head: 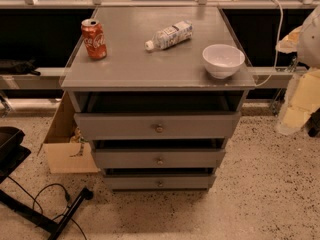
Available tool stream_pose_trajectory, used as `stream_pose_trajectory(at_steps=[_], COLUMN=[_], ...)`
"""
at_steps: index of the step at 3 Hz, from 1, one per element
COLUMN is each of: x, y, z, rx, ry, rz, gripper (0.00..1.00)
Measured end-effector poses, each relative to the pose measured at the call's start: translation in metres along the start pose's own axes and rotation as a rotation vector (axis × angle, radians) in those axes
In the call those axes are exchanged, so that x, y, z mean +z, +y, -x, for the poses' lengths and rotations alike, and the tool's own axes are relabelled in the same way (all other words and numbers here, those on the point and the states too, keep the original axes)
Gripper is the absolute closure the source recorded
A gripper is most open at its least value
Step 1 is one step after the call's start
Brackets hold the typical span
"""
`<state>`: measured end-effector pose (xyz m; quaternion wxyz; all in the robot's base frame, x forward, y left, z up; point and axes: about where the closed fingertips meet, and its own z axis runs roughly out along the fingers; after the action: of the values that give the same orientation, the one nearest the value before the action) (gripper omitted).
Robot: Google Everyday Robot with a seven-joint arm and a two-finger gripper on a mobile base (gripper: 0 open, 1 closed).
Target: Open bottom drawer
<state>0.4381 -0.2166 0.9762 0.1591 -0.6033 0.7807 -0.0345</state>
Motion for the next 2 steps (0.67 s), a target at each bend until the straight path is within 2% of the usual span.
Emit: stream_pose_trajectory(at_steps=[1,2], x=[0.0,0.018], y=[0.002,0.02], z=[0.004,0.011], rx=[-0.014,-0.032], ry=[-0.001,-0.038], rz=[-0.013,-0.018], gripper=[0.0,0.0])
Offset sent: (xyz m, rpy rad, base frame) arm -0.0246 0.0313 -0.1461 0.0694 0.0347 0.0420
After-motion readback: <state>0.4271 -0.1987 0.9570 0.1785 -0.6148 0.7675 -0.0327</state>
